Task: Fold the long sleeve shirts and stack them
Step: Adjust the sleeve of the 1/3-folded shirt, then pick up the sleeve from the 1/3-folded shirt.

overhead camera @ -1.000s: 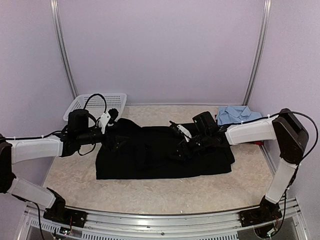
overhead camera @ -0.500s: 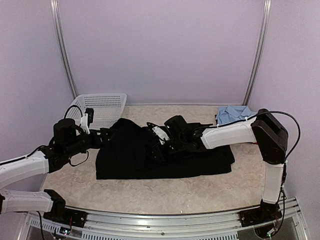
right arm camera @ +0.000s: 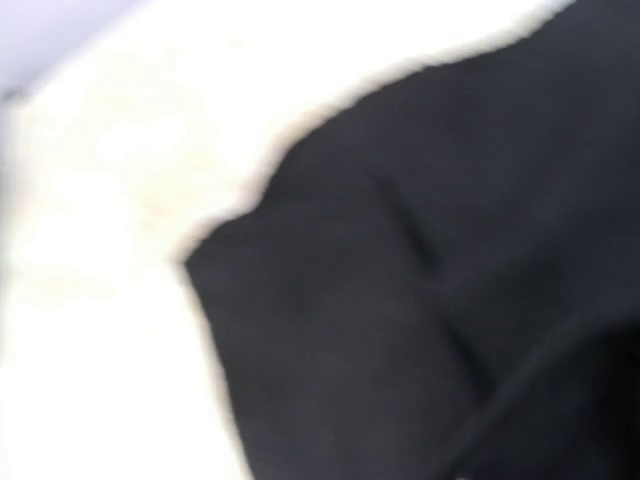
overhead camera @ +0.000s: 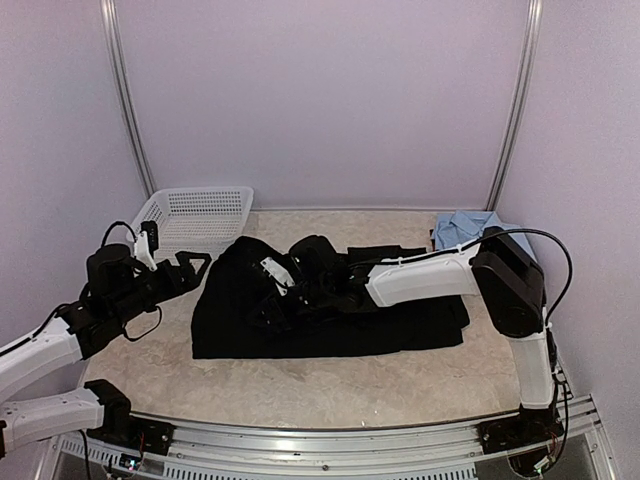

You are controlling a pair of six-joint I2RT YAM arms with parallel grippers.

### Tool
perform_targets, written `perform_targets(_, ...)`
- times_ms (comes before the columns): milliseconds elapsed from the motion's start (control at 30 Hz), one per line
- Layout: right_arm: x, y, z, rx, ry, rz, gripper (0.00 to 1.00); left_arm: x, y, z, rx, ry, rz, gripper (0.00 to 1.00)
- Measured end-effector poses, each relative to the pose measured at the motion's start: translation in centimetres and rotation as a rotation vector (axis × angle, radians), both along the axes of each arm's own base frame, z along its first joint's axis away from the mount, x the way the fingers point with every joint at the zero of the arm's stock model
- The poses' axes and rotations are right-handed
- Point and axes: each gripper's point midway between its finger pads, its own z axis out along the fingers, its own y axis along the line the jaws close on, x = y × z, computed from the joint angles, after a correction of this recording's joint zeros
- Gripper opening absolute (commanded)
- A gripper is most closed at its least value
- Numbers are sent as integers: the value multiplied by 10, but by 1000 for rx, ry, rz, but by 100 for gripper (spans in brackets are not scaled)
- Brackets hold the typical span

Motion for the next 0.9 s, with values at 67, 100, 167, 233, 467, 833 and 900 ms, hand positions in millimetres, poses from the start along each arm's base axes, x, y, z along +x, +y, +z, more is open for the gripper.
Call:
perform_targets(67,-9,6,10,57,19,56,55,0,3,-4,-3,19,16,95)
perform_targets(100,-15,9,14,85,30,86,55,0,4,-5,-6,28,25,93)
perform_targets(167,-24,11,20,120,52,138,55,0,7,-11,-21,59,53,90)
perform_targets(233,-28,12,23,135,59,162,55,0,10,-20,-36,97,76,86)
perform_targets(467,-18,-10,9,93,59,103,59,-9,8,-103,-24,336,96,78)
perform_targets(833,-3,-76,0,-14,10,-66,62,-4,-23,-153,54,470,3,58)
perform_targets(900,-5,-81,-5,-27,14,-75,62,4,-29,-152,67,465,-12,57)
